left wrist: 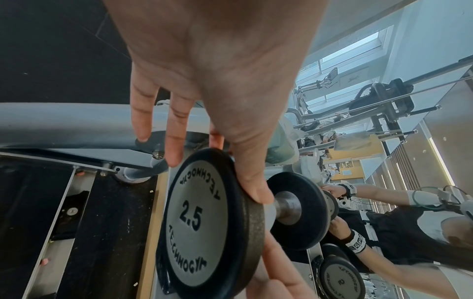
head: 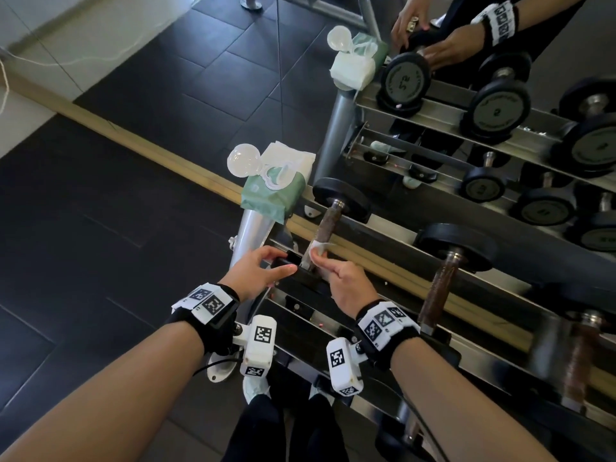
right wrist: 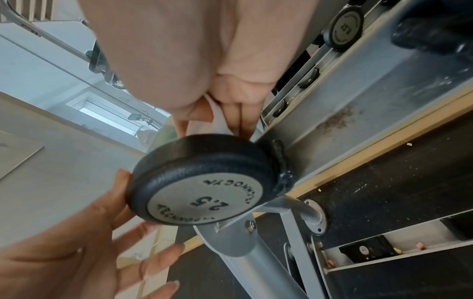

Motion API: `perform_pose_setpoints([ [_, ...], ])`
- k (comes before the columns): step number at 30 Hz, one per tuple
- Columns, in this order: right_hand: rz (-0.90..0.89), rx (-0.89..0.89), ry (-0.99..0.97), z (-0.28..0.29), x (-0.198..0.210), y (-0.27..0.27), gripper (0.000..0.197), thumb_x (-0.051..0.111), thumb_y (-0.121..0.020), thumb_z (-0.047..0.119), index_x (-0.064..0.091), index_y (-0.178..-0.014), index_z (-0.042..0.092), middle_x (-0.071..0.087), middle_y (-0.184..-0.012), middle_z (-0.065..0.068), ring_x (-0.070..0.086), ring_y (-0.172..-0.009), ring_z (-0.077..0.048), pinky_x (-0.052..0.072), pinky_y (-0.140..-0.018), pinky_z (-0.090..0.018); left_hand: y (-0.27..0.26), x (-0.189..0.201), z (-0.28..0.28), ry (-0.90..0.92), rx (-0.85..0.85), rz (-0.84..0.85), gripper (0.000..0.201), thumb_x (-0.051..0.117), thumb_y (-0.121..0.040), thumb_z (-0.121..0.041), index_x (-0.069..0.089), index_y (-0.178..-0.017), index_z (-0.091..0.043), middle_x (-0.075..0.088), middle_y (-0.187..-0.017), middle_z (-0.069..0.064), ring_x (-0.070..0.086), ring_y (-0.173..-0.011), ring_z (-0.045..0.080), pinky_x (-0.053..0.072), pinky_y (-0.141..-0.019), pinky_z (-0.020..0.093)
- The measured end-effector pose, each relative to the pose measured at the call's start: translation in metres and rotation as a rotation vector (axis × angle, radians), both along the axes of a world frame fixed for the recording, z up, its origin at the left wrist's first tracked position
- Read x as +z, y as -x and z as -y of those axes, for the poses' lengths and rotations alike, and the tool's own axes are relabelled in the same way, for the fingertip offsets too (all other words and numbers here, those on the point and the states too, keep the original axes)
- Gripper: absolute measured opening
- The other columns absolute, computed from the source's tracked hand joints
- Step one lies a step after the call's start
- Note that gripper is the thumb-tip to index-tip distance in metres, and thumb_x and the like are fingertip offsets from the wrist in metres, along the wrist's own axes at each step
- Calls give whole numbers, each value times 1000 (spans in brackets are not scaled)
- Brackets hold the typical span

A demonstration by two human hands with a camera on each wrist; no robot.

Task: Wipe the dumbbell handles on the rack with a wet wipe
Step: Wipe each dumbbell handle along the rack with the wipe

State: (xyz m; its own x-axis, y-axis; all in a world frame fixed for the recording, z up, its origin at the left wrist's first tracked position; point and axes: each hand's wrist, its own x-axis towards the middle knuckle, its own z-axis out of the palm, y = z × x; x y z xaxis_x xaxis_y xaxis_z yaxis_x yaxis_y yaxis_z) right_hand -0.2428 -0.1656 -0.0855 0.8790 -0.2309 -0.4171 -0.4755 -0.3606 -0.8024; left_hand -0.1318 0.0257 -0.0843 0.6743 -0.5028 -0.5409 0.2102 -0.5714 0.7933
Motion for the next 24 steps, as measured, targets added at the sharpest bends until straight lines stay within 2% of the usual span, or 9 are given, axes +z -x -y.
perform_pose_setpoints([
  [3, -67, 36, -132, 9, 15, 0, 27, 50, -99, 31, 73, -112, 40, 73, -110, 14, 65, -106, -5, 48, -103, -33, 1, -2, 0, -5, 3, 2, 37, 75, -79, -48, 63, -111, -32, 67, -104, -10, 70, -80, 12, 56, -68, 26],
  [5, -1, 9, -109, 16, 32, -4, 27, 50, -96, 24, 75, -101, 35, 72, -102, 17, 65, -100, -1, 50, -97, -30, 2, -1, 1, -2, 32, -9, 42, 75, -81, -44, 63, -117, -27, 66, -109, -7, 70, -89, 20, 59, -80, 38],
  [7, 100, 7, 57, 25, 49, -16, 24, 51, -92, 20, 71, -97, 31, 71, -95, 12, 65, -93, -8, 50, -86, -29, 4, 1, 2, -5, 49, -9, 44, 75, -83, -43, 61, -121, -25, 63, -112, -8, 70, -91, 21, 60, -81, 39],
  [9, 162, 65, 228, 32, 62, -32, 25, 48, -94, 10, 68, -106, 20, 69, -98, 0, 62, -90, -16, 49, -85, -31, 6, 3, 2, -20, 41, 1, 46, 73, -83, -46, 60, -123, -27, 63, -112, -8, 71, -89, 18, 60, -76, 32],
  [11, 240, 140, 376, 38, 73, -49, 29, 47, -96, 7, 65, -115, 19, 70, -101, -5, 63, -88, -18, 47, -82, -24, 7, 1, 1, -24, 50, 5, 47, 73, -82, -47, 60, -123, -29, 64, -115, -4, 70, -92, 18, 58, -86, 35],
  [14, 335, 284, 562, 43, 78, -69, 37, 47, -97, 4, 61, -129, 17, 69, -121, -9, 64, -113, -25, 47, -101, -31, 10, -3, 0, -51, 64, 42, 50, 74, -80, -52, 60, -124, -32, 60, -123, -2, 65, -105, 22, 52, -99, 42],
  [17, 189, 458, 642, 43, 67, -73, 40, 40, -99, 0, 57, -134, 11, 51, -146, -13, 41, -141, -27, 30, -118, -39, 14, -5, 1, -47, 92, 31, 52, 75, -78, -55, 60, -124, -36, 58, -126, -1, 63, -109, 23, 51, -99, 43],
  [19, 191, 530, 646, 39, 59, -69, 39, 40, -99, -2, 58, -133, 6, 47, -149, -14, 33, -146, -23, 19, -122, -34, 14, -6, 1, -61, 94, 35, 53, 74, -76, -58, 60, -123, -38, 57, -126, -1, 64, -107, 22, 53, -97, 43],
  [24, 202, 601, 628, 40, 56, -66, 34, 47, -101, 9, 60, -133, 12, 56, -141, -6, 43, -139, -20, 28, -116, -28, 15, -4, 1, -101, 89, 45, 52, 73, -76, -61, 59, -122, -42, 55, -128, -4, 63, -109, 23, 50, -101, 42],
])
